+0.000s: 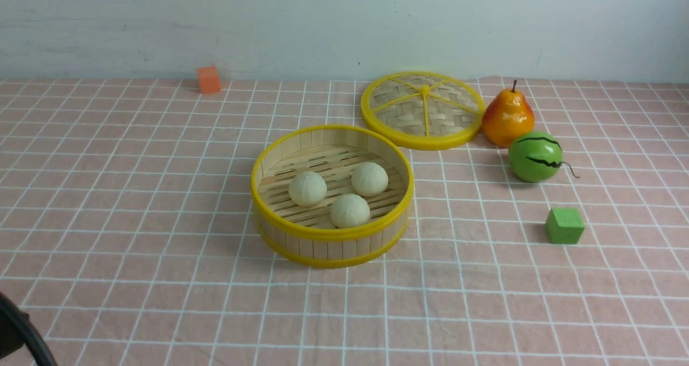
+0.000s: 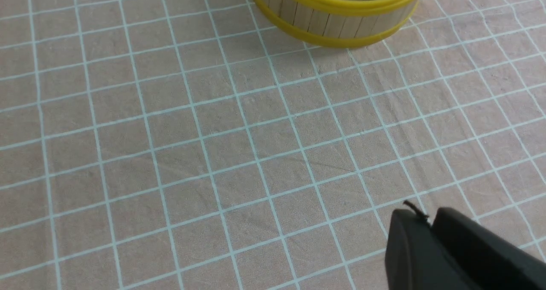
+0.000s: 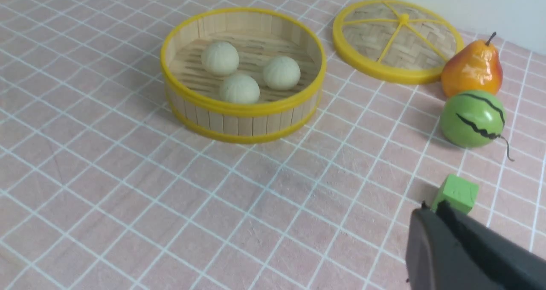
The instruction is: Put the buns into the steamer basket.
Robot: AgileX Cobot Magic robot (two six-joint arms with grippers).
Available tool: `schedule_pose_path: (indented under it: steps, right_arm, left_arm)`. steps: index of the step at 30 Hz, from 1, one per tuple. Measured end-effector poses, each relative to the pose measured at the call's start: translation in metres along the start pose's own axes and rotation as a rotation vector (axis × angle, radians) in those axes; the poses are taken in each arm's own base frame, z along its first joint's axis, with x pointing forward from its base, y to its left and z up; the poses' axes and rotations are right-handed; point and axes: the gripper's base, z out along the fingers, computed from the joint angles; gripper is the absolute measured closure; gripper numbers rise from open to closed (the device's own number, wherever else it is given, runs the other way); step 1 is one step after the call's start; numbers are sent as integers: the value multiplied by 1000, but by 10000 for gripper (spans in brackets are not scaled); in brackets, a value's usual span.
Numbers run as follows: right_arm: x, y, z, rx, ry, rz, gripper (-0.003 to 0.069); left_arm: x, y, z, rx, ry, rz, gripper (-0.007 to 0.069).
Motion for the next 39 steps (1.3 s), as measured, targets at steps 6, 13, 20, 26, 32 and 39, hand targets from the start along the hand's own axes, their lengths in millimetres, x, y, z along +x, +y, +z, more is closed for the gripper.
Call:
schedule_pose_path:
  steps: [6, 13, 20, 26, 32, 39]
  right_arm:
    - [33, 0, 6, 2, -100, 21, 679]
    - [99, -14, 9, 202, -333, 70, 680]
    - [165, -24, 17, 436, -384, 185, 680]
    - [180, -25, 20, 469, -234, 260, 680]
    - [187, -24, 21, 466, -157, 310, 680]
    - [187, -24, 20, 465, -143, 314, 679]
  left_arm:
    - [0, 0, 0, 0, 0, 0, 554]
    - [0, 0, 0, 0, 0, 0, 550]
    - [0, 0, 0, 1, -1, 0, 542]
    - [0, 0, 0, 1, 0, 0, 535]
    - [0, 0, 0, 1, 0, 0, 531]
    - [0, 0, 0, 1, 0, 0, 522]
